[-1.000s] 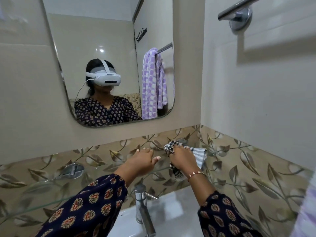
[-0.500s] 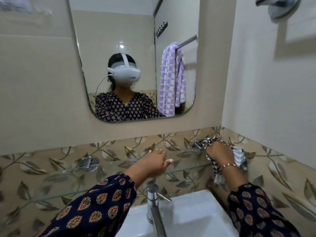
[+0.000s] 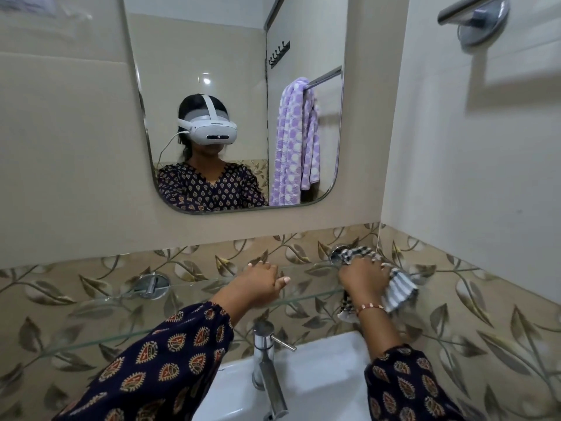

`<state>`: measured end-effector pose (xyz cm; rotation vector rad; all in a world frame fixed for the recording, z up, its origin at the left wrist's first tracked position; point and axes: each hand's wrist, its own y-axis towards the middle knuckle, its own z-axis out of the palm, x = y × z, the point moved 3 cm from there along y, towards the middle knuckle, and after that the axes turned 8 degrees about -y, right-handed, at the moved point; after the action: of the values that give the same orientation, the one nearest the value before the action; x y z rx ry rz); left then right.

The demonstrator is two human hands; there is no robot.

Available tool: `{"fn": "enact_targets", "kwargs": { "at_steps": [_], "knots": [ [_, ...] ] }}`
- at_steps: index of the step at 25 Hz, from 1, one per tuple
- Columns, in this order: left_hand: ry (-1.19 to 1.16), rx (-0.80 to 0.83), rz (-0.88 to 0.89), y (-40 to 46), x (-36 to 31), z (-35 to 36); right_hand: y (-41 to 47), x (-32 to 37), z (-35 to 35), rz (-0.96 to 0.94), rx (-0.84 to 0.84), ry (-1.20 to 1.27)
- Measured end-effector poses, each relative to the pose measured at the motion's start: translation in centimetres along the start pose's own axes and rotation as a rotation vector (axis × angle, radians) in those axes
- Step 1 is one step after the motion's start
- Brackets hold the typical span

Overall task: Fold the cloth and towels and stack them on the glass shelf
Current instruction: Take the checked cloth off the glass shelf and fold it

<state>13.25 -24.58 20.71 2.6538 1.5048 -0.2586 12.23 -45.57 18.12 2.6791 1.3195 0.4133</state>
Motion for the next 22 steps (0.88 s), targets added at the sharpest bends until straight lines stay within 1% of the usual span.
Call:
{"fn": "enact_targets", "kwargs": {
  "at_steps": [5, 9, 11, 16, 22],
  "knots": [
    [-0.03, -0.033, -0.033, -0.6, 1.9, -0.4, -3.4, 6.7, -0.1, -0.211, 0.067, -0.031],
    [-0.121, -0.023, -0.082, -2.3, 4.5, 0.0, -6.3, 10.2, -0.1, -0.327, 0.092, -0.011],
    [-0.118, -0.03, -0.09, -3.6, 6.2, -0.1, -8.2, 12.2, -0.2, -0.376, 0.088, 0.0],
    [-0.083, -0.069, -0.105, -6.8, 9.9, -1.5, -12.8, 17.7, 0.0, -0.451, 0.074, 0.009],
    [-0.175, -0.147, -0.192, -11.3, 16.6, -3.0, -17.7, 23.3, -0.3, -0.52, 0.096, 0.056]
  ]
}}
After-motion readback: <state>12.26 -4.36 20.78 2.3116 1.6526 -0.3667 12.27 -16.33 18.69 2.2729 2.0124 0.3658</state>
